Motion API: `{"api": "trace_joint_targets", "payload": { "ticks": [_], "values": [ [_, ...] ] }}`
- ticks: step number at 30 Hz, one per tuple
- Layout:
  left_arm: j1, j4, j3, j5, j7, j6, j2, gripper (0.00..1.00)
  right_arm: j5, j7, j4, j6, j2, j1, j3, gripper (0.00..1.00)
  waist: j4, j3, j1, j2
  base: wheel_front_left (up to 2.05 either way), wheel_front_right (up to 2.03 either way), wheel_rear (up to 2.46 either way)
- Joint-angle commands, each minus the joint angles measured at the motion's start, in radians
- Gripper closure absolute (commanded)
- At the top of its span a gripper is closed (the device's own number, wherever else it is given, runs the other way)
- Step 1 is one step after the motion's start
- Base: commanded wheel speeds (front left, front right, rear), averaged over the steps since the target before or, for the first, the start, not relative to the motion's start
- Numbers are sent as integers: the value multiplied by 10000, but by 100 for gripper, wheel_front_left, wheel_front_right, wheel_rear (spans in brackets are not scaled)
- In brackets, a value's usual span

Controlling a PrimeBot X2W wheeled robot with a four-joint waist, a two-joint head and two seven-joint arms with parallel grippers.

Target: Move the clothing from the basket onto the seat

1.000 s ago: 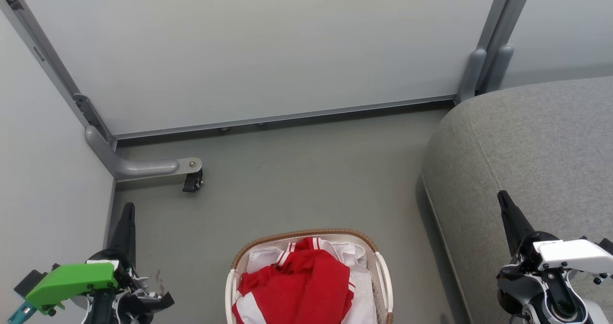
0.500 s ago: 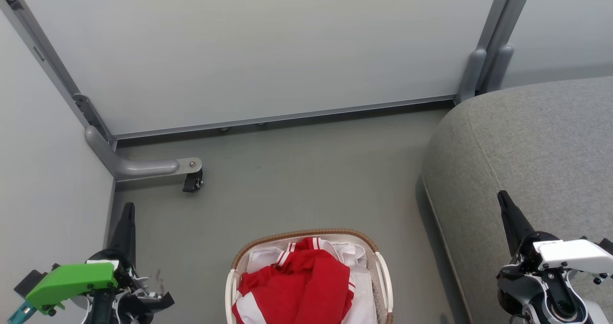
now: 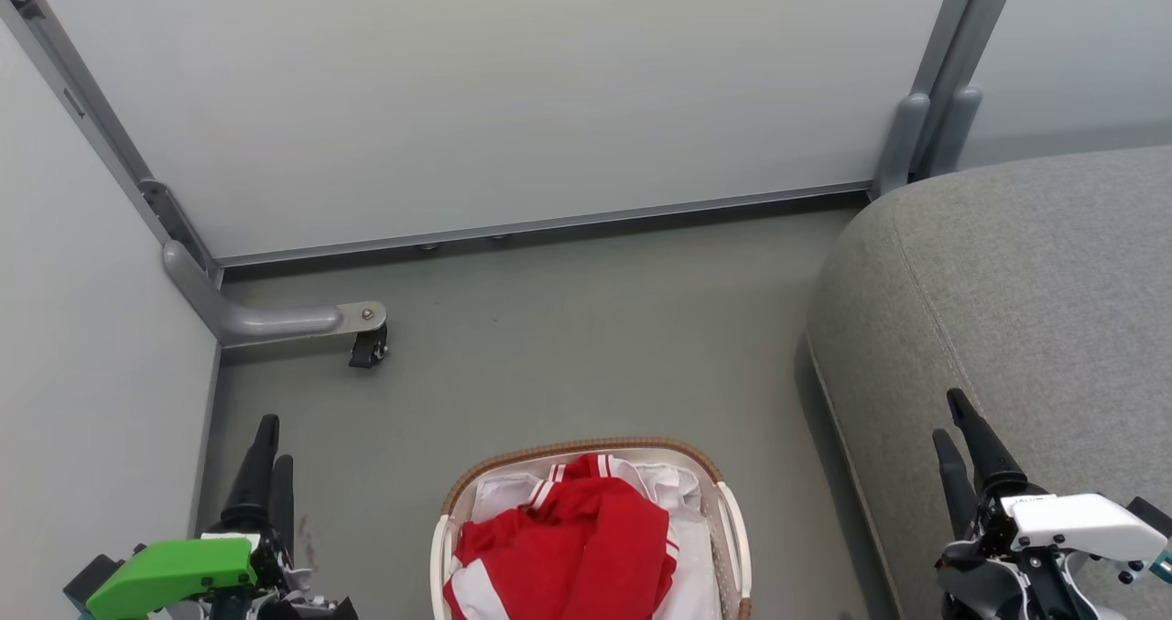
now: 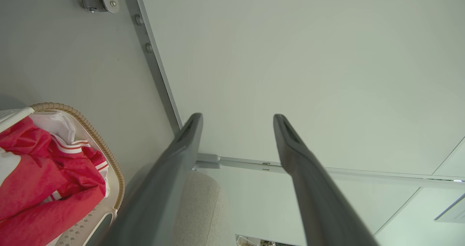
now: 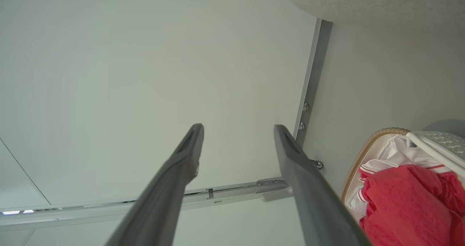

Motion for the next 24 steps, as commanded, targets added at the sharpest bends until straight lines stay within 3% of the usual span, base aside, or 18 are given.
{"api": "trace_joint_targets", "payload": {
  "ticks": [1, 9, 24],
  "values": [
    [-135, -234, -143, 182, -123, -12, 34, 0, -141, -147, -194, 2, -77, -70, 28, 0, 1, 2, 0, 0, 0, 0, 0],
    [-93, -433, -516, 1038, -537, -15, 48, 0, -905, -562, -305, 3, -99, -20, -33, 0, 8, 17, 0, 0, 0, 0, 0],
    [-158, -1484, -955, 4318, -1152, 98, 69, 0, -4621, -1180, -1780, 3, -130, 122, -122, 0, 43, 74, 0, 0, 0, 0, 0]
  ]
}}
